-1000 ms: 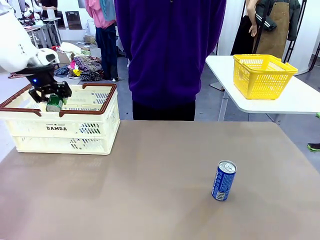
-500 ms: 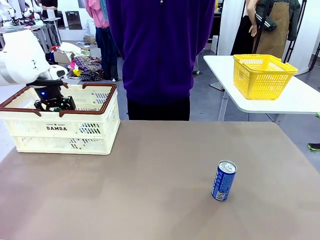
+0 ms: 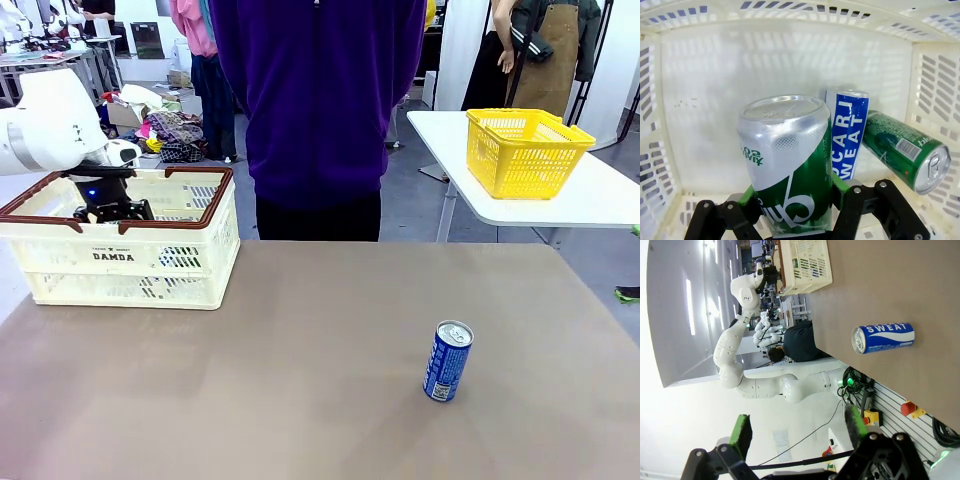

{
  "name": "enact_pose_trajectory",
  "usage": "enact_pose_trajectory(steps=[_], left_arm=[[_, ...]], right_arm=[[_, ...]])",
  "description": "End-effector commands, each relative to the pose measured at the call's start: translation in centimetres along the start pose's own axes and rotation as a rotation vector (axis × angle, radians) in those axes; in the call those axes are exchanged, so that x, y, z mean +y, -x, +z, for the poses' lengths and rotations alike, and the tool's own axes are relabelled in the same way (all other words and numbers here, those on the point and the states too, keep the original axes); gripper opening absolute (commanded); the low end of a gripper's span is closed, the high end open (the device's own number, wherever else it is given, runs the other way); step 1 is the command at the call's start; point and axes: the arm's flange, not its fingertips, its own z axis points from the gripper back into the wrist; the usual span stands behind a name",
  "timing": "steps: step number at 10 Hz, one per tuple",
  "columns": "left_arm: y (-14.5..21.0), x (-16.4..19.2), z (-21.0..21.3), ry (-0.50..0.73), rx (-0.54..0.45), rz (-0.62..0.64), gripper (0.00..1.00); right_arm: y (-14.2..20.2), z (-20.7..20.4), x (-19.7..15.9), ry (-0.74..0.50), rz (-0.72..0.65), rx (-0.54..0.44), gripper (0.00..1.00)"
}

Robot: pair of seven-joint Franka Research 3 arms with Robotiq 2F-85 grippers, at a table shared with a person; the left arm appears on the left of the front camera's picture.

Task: Place the drinks into the Shopping basket.
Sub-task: Pick up one drink and place it into the Shopping basket.

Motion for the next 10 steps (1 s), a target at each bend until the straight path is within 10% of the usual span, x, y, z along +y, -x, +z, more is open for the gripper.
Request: enact_pose_trajectory(steps=[1, 2, 3, 10], left_arm=[[-0.7, -0.1, 0.6, -0.029, -0.005, 0.008, 0.19], [-0.7, -0.2, 0.6, -0.03, -0.01, 0.011, 0.76], [-0.7, -0.4, 0.6, -0.034, -0.014, 0.012, 1.0], [0.3, 0.6, 1.3, 0.029, -0.038, -0.011, 1.0]], right_arm=[[0.0, -0.1, 0.4, -0.015, -0.01, -0.004, 1.0], [0.0, -0.1, 0.4, -0.015, -0.01, -0.004, 1.0], [0.0, -0.1, 0.4, -0.015, -0.01, -0.004, 1.0], [0.0, -0.1, 0.4, -0.015, -0.01, -0.004, 1.0]])
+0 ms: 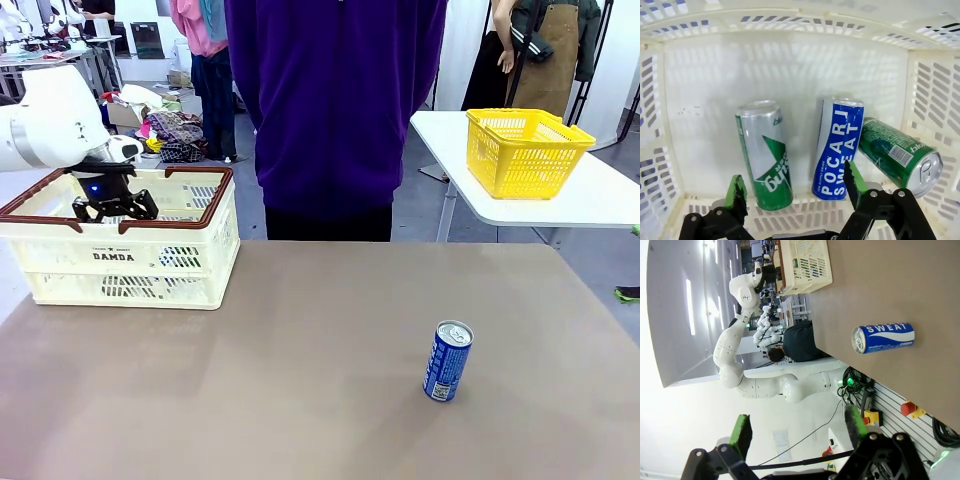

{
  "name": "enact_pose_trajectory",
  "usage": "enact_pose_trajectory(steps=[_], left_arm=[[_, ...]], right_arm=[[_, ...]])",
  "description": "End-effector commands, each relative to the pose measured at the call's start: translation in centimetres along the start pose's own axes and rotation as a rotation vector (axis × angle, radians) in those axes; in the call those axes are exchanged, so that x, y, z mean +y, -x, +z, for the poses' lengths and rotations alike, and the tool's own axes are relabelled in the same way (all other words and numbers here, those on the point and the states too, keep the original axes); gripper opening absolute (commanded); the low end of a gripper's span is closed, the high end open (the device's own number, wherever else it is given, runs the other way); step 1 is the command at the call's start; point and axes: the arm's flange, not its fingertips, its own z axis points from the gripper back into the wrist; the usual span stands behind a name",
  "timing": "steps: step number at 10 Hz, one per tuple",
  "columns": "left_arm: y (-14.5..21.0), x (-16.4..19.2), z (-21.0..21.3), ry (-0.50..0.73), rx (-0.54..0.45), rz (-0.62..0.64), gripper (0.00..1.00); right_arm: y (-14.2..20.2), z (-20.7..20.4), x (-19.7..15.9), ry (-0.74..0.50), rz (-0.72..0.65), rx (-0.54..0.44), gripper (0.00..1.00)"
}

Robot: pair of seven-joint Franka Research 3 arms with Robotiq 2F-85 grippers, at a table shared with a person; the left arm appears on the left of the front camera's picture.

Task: Place the drinks into the Shopping basket.
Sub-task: Pick up one drink and place it into the Shopping basket.

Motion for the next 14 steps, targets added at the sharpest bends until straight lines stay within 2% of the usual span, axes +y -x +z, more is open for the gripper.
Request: enact_pose_trajectory(steps=[1, 3, 5, 6, 7, 8, 9, 10, 11, 12, 13, 14], left_arm=[[1.6, 1.5, 1.8, 0.099, -0.027, -0.043, 1.0], [4.5, 3.6, 5.0, 0.415, -0.067, -0.216, 1.0], [8.1, 5.8, 7.2, 0.644, -0.095, -0.343, 1.0], [9.9, 7.1, 8.2, 0.765, -0.142, -0.338, 1.0], [11.7, 8.8, 9.3, 0.937, -0.204, -0.318, 1.0], [13.4, 10.7, 10.1, 1.164, -0.22, -0.289, 1.0], [14.9, 12.2, 11.0, 1.371, -0.239, -0.202, 1.0], [16.2, 13.9, 11.6, 1.51, -0.303, -0.188, 1.0], [17.6, 15.3, 11.8, 1.568, -0.26, -0.227, 1.0], [18.3, 15.7, 11.8, 1.562, -0.236, -0.191, 1.0], [18.4, 15.5, 11.6, 1.522, -0.263, -0.114, 1.0], [18.1, 15.5, 11.0, 1.412, -0.281, -0.009, 1.0]], right_arm=[[0.0, -0.1, 0.4, -0.015, -0.01, -0.004, 1.0], [0.0, -0.1, 0.4, -0.015, -0.01, -0.004, 1.0], [0.0, -0.1, 0.4, -0.015, -0.01, -0.004, 1.0], [0.0, -0.1, 0.4, -0.015, -0.01, -0.004, 1.0], [0.0, -0.1, 0.4, -0.015, -0.01, -0.004, 1.0], [0.0, -0.1, 0.4, -0.015, -0.01, -0.004, 1.0], [0.0, -0.1, 0.4, -0.015, -0.01, -0.004, 1.0], [0.0, -0.1, 0.4, -0.015, -0.01, -0.004, 1.0], [0.0, -0.1, 0.4, -0.015, -0.01, -0.004, 1.0], [0.0, -0.1, 0.4, -0.015, -0.01, -0.004, 1.0], [0.0, -0.1, 0.4, -0.015, -0.01, -0.004, 1.0], [0.0, -0.1, 0.4, -0.015, -0.01, -0.004, 1.0]])
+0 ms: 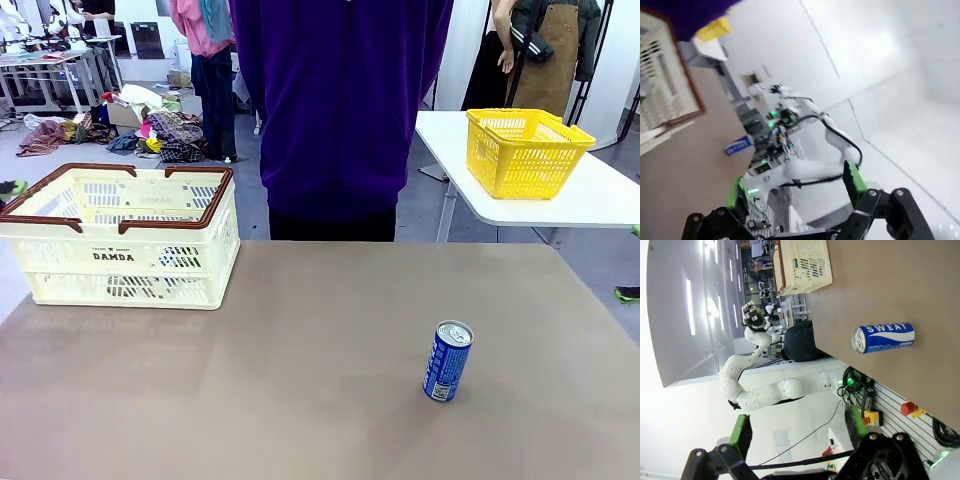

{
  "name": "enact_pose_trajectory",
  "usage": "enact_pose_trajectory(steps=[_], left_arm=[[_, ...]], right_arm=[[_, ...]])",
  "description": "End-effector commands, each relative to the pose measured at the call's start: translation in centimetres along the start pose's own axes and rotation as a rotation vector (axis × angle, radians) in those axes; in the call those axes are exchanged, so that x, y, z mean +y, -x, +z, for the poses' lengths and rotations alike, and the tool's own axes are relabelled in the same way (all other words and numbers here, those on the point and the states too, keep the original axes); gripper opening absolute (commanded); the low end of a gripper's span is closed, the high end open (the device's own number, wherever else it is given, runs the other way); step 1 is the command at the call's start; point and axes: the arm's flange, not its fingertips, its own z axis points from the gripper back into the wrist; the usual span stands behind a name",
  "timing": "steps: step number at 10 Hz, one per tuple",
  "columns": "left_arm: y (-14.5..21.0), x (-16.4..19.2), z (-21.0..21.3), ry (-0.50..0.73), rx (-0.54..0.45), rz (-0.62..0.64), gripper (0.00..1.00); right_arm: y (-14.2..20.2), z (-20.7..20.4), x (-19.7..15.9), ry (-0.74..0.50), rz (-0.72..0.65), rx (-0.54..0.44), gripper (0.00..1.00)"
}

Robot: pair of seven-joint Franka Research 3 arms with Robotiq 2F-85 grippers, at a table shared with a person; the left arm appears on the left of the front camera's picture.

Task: Place the drinks into the Shopping basket.
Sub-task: Pick up one drink and place it into the Shopping basket.

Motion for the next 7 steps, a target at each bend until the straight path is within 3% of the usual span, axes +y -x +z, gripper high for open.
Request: enact_pose_trajectory(steps=[1, 7], left_arm=[[0.25, -1.01, -0.44, 0.061, 0.04, -0.044, 1.0], [0.25, -1.01, -0.44, 0.061, 0.04, -0.044, 1.0]], right_arm=[[0.03, -0.05, 0.44, -0.015, -0.01, -0.004, 1.0], [0.03, -0.05, 0.44, -0.015, -0.01, -0.004, 1.0]])
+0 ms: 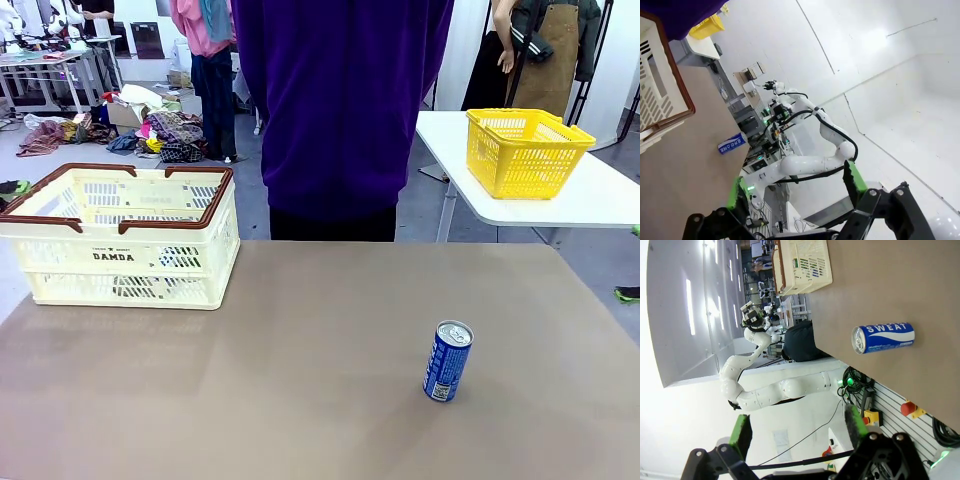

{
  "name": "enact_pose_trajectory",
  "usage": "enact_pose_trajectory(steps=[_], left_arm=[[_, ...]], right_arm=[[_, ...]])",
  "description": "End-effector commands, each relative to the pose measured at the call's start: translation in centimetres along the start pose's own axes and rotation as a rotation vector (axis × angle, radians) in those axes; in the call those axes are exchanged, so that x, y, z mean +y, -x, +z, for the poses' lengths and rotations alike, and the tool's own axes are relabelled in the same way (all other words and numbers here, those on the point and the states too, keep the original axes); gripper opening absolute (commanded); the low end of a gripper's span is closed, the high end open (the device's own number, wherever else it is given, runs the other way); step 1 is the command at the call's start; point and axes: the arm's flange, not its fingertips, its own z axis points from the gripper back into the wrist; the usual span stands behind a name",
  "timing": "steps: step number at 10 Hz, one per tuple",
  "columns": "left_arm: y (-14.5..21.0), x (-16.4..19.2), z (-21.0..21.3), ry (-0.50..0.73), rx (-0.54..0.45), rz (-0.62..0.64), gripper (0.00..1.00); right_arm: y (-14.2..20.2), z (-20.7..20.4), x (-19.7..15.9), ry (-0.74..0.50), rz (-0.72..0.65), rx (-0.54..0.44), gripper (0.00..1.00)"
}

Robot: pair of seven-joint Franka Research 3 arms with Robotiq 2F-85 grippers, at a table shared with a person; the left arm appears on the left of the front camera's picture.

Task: Place the drinks into the Shopping basket.
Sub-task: Pick up one drink and place it into the Shopping basket.

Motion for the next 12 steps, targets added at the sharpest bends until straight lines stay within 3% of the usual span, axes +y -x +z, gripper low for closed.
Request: enact_pose_trajectory(steps=[1, 11, 12], left_arm=[[0.0, -0.2, 0.2, 0.011, 0.003, -0.015, 1.0], [0.0, -0.2, 0.2, 0.011, 0.003, -0.015, 1.0], [0.0, -0.2, 0.2, 0.011, 0.003, -0.015, 1.0]], right_arm=[[0.0, -0.1, 0.4, -0.015, -0.01, -0.004, 1.0], [0.0, 0.0, 0.0, 0.0, 0.0, 0.0, 1.0], [0.5, -2.2, 3.2, 0.179, -0.012, -0.032, 1.0]])
